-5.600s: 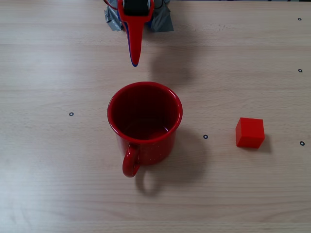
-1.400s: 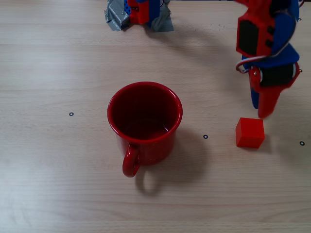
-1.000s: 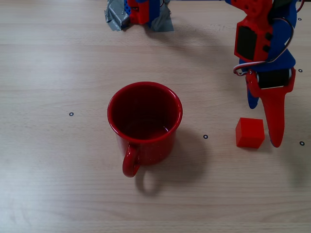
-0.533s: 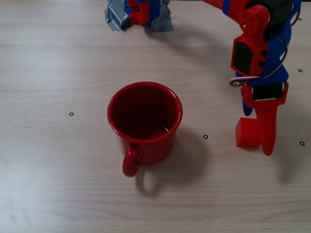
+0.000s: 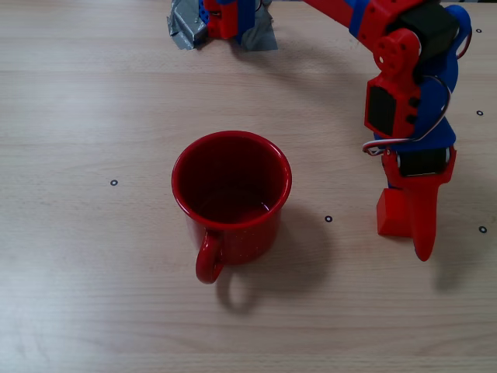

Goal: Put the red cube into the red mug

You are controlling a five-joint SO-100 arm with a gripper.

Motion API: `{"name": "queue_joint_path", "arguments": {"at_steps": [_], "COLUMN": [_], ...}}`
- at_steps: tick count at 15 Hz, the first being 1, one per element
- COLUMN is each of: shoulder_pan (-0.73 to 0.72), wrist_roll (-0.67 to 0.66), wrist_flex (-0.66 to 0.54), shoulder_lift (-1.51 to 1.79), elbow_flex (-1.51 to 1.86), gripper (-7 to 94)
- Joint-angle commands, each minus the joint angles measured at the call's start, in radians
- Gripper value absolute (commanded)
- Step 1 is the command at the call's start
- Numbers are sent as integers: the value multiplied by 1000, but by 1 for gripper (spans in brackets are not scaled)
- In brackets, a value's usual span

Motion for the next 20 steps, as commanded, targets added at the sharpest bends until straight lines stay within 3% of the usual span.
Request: {"name": "queue_joint_path", "arguments": {"at_steps": [1,4,7,12,20], "shoulder_pan": [-11,-9,-9,-6,28], "wrist_roll": [20,8,-2,-81,-376], "wrist_flex": [-2,-17,-20,-2,229], "shoulder_lift": [60,58,58,92,268], "elbow_flex": [-21,-18,-18,-23,-202], "gripper": [36,14,0,0,0]}}
